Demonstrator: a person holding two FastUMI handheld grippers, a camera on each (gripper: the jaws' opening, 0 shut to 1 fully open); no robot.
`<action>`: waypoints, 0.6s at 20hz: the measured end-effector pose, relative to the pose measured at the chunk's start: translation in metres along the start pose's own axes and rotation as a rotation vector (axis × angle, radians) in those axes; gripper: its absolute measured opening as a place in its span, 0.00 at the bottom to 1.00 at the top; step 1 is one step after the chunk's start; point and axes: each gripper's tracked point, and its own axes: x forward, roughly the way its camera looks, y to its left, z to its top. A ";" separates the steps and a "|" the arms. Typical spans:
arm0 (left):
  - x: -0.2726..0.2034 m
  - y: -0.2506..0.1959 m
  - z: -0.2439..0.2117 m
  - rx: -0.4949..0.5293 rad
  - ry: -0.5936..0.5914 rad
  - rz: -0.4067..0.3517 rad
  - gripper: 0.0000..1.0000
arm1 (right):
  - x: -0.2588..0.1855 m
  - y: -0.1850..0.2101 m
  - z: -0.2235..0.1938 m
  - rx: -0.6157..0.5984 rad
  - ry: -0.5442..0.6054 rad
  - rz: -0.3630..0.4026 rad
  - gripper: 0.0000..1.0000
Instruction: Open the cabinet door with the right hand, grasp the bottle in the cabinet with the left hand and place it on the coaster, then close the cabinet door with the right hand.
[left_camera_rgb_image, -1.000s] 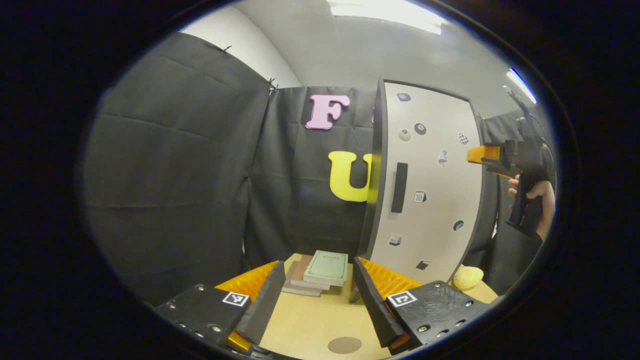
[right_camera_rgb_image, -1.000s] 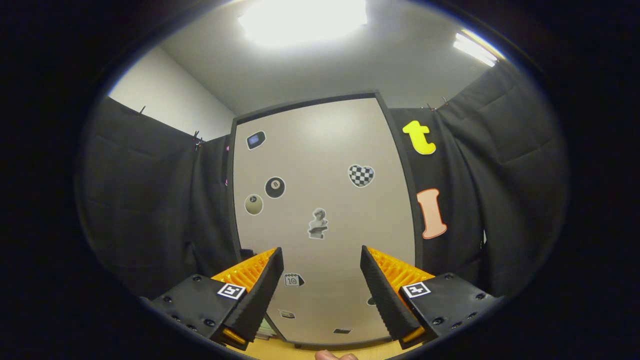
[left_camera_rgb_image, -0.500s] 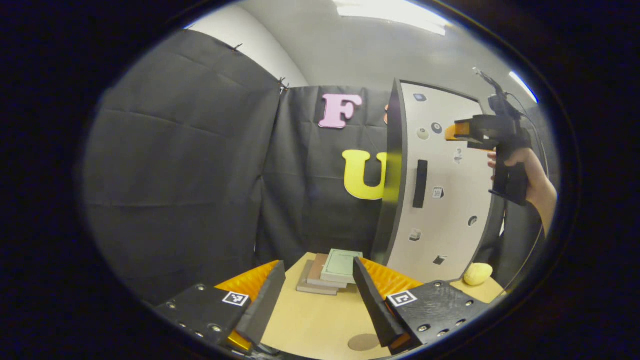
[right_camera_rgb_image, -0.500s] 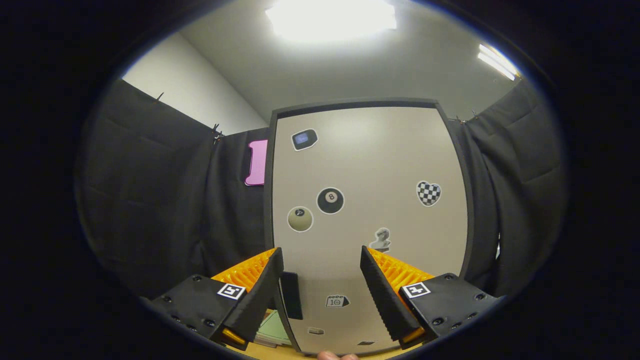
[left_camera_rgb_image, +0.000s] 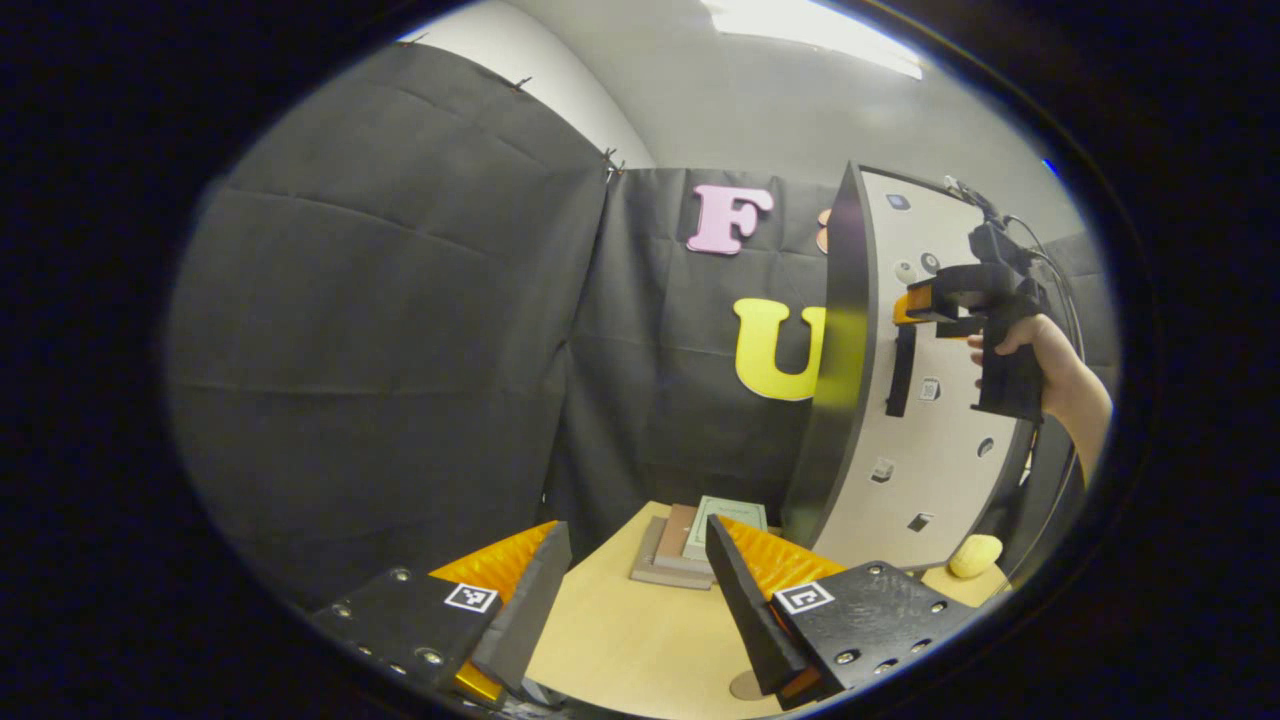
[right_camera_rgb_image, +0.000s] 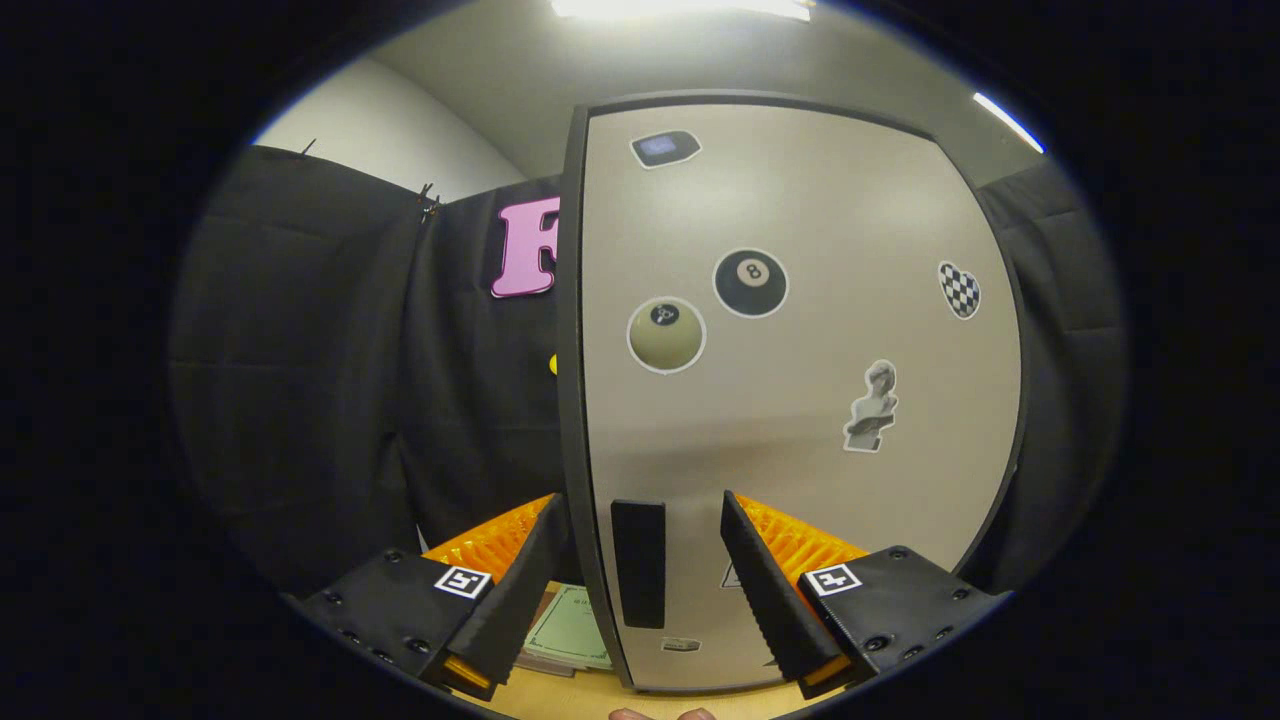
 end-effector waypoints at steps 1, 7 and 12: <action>0.001 0.005 -0.001 -0.002 0.001 0.008 0.85 | 0.005 0.001 -0.004 0.010 0.011 -0.006 0.98; 0.004 0.021 -0.009 -0.004 0.015 0.025 0.82 | 0.025 -0.003 -0.018 0.044 0.065 -0.042 0.82; 0.007 0.020 -0.012 0.004 0.022 0.016 0.82 | 0.032 0.000 -0.026 0.052 0.108 -0.048 0.54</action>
